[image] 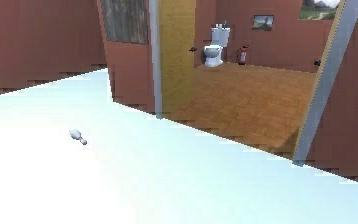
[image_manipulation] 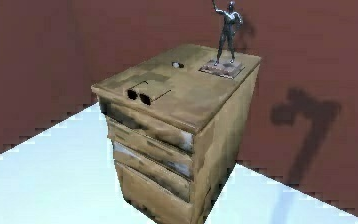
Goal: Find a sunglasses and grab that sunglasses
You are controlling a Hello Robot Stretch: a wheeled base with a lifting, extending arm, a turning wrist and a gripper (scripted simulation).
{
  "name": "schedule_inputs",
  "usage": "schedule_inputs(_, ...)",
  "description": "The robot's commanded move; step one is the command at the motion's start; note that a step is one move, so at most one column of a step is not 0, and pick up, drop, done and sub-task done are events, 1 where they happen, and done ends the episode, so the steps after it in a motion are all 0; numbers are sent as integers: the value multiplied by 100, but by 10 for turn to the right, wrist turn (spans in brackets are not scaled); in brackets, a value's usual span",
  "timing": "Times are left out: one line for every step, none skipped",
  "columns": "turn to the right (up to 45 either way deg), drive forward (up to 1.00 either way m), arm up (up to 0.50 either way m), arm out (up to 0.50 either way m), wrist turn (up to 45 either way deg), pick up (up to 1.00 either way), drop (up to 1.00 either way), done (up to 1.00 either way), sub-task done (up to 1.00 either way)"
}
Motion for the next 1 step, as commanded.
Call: schedule_inputs(0, 0, 50, 0, 0, 0, 0, 0, 0)
